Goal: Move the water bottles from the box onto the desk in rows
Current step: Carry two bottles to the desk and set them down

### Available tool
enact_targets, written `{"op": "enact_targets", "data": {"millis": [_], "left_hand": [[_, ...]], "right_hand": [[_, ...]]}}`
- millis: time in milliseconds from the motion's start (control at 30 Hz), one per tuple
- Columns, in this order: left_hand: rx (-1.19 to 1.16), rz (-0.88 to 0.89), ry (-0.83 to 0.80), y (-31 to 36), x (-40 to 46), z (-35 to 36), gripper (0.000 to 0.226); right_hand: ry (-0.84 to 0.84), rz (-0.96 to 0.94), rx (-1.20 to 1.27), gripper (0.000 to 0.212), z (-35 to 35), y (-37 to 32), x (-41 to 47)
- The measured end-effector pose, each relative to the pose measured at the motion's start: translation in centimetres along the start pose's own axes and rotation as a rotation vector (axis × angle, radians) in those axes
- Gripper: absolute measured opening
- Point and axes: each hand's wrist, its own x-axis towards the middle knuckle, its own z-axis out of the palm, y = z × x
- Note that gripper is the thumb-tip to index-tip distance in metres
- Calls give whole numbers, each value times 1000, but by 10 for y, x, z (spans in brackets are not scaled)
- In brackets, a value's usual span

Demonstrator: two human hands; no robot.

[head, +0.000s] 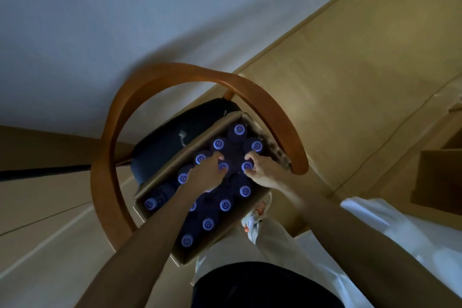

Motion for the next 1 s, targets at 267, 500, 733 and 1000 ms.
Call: {"op": "enact_targets", "data": {"millis": [267, 500, 733, 1000], "left_hand": [[-2, -40, -126, -1, 21, 10, 34], [-3, -24, -91, 6, 9, 22, 33], [18, -28, 128, 24, -26, 18, 33], [87, -19, 370, 41, -85, 5, 22]], "right_hand": [[-60, 48, 140, 39, 9, 1, 15], [-22, 96, 197, 34, 15, 3, 11], [90, 8, 9, 33, 10, 14, -13], [279, -199, -96, 18, -24, 18, -64]]}}
